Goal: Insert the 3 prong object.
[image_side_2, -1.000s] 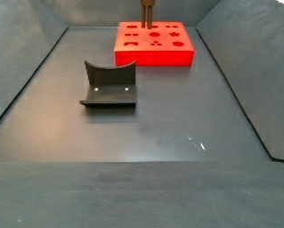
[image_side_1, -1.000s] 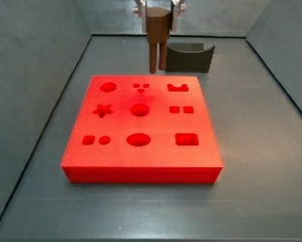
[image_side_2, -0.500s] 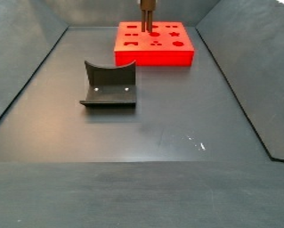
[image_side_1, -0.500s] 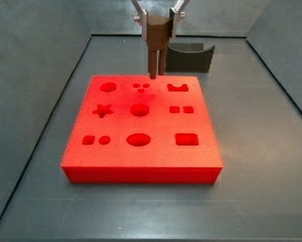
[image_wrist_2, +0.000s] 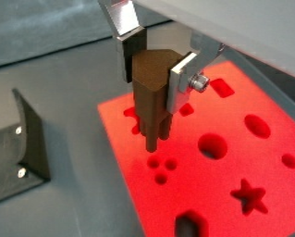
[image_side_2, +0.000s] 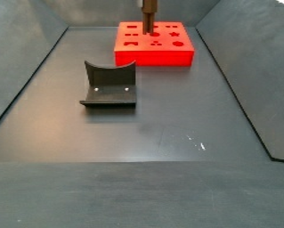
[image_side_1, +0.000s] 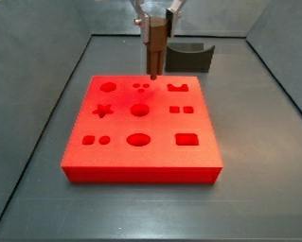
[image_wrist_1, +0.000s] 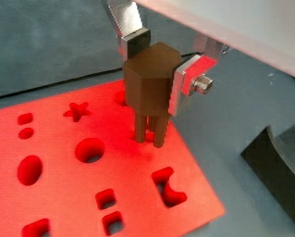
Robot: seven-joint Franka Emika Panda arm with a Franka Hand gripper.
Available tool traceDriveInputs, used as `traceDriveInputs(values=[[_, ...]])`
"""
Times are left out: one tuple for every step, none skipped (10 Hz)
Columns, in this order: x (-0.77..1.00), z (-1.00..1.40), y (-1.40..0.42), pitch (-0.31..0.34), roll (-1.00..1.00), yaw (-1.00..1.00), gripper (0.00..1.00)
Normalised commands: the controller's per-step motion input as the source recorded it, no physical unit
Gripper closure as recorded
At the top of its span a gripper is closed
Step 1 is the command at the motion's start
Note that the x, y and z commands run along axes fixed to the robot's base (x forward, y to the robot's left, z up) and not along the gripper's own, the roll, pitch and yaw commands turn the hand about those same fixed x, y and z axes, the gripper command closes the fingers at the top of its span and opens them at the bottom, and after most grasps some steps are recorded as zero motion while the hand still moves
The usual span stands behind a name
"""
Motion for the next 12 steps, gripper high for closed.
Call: traceDriveInputs(values=[[-0.11,-0.17,0.14,0.054,-0.06,0.06,1.0],[-0.03,-0.09,-0.08,0.023,0.03,0.07,1.0],[0.05,0.0,-0.31,0.031,0.11,0.09,1.0],[0.29,-0.03,-0.34,0.059,0.18,0.21,1.0],[0.19,-0.18,-0.24,0.009,0.19,0.32,1.0],[0.14,-0.21,-0.01,0.0,0.11,0.39,1.0],[0.04,-0.22,0.03,0.014,0.0,0.43,1.0],[-0.02,-0.08,0.05,0.0,-0.01,0.61,1.0],[-0.01,0.11,0.0,0.0,-0.07,0.58,1.0],[0.0,0.03,0.0,0.0,-0.04,0.15,1.0],[-0.05,-0.03,0.0,-0.016,0.0,0.0,1.0],[-0.34,-0.02,0.09,-0.123,-0.04,-0.14,1.0]])
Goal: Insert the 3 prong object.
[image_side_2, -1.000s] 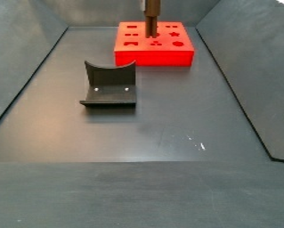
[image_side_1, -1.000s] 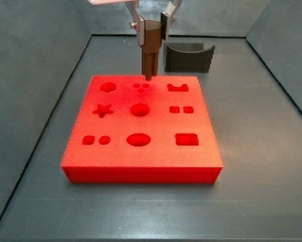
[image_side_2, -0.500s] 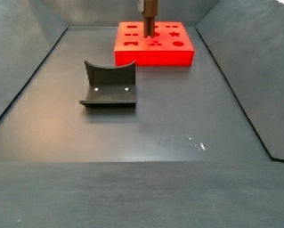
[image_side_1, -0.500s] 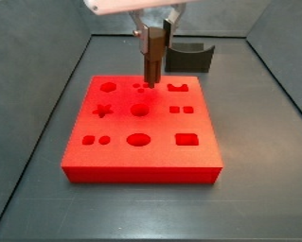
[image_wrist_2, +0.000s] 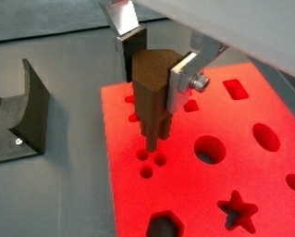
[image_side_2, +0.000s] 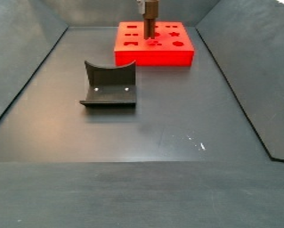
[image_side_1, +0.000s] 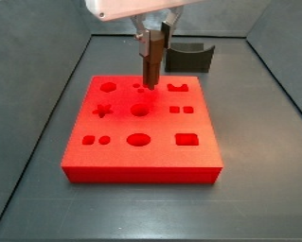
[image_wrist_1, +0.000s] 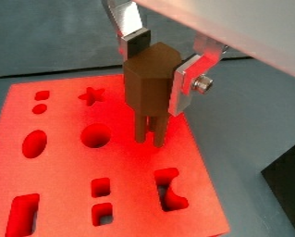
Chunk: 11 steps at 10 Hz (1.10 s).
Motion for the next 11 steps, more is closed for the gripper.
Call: traceDriveInputs(values=[[-0.06,-0.01,0.03,0.047,-0.01,-0.37,1.0],[-0.17,0.0,0.11,0.121,-0.05,-0.37,1.0],[-0.08,0.0,0.02,0.07,-0.07,-0.29,1.0],[0.0,-0.08,0.15,0.041,-0.01,-0.45,1.0],[-0.15,-0.11,0.16,0.073,-0.01,-0.52,1.0],[-0.26,-0.11,0.05,0.067,-0.03,-0.45,1.0],[-0.29,-0.12,0.03,0.004,-0.07,-0.31,1.0],[-0.03,-0.15,0.0,-0.004,-0.09,-0.09,1.0],[0.11,-0.12,0.0,-0.044,-0.08,0.0,1.0],[0.25,-0.19,0.0,-0.037,-0.04,0.02,1.0],[0.4,-0.18,0.1,0.0,-0.06,0.15,1.0]])
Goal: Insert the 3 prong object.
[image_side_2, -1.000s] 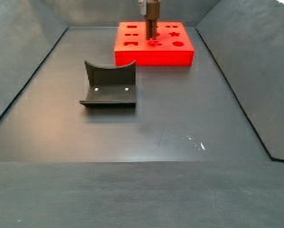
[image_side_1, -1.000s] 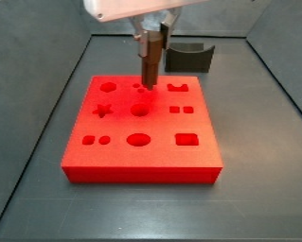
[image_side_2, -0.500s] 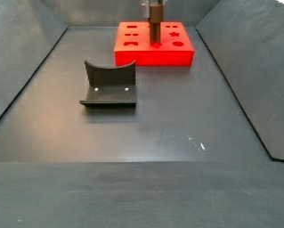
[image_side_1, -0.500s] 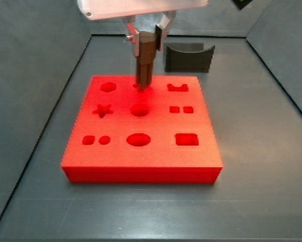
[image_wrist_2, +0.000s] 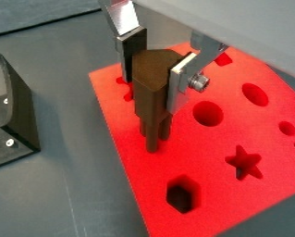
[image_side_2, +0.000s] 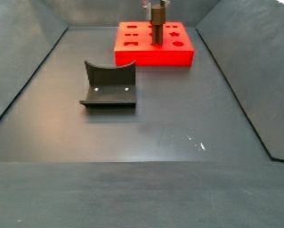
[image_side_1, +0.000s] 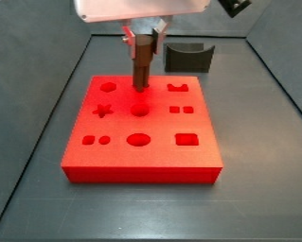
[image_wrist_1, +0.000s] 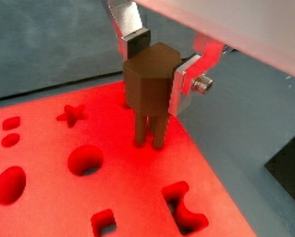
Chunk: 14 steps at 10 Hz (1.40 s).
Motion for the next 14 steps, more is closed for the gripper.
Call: traceDriveInputs(values=[[0.32,-0.17,0.09,0.0,-0.07,0.15,1.0],[0.0,-0.25,0.0,0.0,-0.05,0.04,1.0],[0.0,-0.27,0.0,0.0,-0.02,0.01,1.0],[-0.01,-0.34,0.0,-0.004,-0.08,0.03,1.0],[-0.04,-0.44,0.0,-0.024,-0.19,0.09,1.0],[0.0,-0.25,-0.09,0.0,-0.18,0.28,1.0],[0.0,-0.36,0.0,-0.019,-0.16,0.25,1.0],[-0.01,-0.47,0.0,-0.037,-0.12,0.18,1.0],[-0.07,-0.56,0.0,-0.019,0.0,0.11,1.0],[-0.09,-0.59,0.0,-0.009,0.0,0.09,1.0],[-0.09,-0.65,0.0,0.0,0.01,0.06,1.0],[-0.07,-0.61,-0.03,0.0,0.04,0.04,1.0],[-0.03,-0.46,-0.11,0.0,0.06,0.0,1.0],[0.0,-0.56,-0.25,0.111,0.16,0.0,1.0]])
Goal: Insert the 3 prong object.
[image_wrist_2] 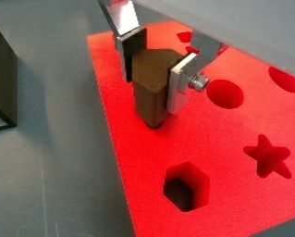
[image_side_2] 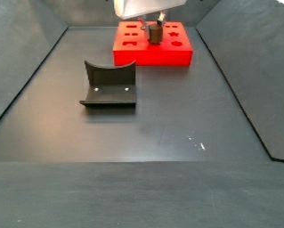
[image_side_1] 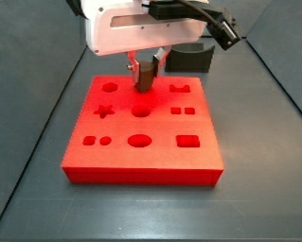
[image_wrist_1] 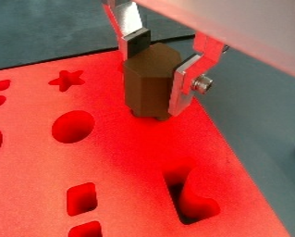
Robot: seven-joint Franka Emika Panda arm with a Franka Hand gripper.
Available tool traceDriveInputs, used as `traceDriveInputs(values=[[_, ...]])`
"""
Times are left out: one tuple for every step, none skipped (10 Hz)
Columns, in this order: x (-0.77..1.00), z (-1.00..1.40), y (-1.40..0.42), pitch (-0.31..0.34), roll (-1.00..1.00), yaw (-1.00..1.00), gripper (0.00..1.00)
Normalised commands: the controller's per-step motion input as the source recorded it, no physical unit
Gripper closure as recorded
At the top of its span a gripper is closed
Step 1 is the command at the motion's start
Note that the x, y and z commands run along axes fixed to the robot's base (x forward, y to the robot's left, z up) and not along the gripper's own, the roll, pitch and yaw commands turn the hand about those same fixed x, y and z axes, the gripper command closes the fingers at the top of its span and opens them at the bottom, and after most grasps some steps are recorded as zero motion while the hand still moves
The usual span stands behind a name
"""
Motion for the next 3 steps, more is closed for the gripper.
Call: traceDriveInputs(values=[[0.0,-0.62,-0.19,0.19,0.13,-0.05,1.0],[0.0,-0.26,-0.1,0.214,0.07,-0.08,1.0],[0.0,0.0,0.0,0.0,0.0,0.0,1.0]])
